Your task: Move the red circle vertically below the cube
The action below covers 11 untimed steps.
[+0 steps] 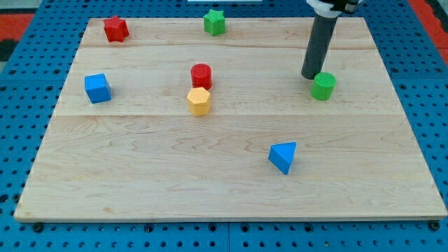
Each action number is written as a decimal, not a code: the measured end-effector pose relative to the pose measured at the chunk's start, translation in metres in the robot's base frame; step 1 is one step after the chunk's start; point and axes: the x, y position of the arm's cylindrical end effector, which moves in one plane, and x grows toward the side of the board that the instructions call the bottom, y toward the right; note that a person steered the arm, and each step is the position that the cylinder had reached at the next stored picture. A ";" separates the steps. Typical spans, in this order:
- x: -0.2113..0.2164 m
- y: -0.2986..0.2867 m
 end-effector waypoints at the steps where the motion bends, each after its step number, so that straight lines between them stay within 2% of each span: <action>1: 0.002 -0.062; 2: 0.038 -0.015; 3: 0.042 -0.006; 4: 0.052 -0.048; 6: 0.050 -0.049; 7: 0.021 -0.053; 8: 0.002 -0.083; 11: 0.007 -0.098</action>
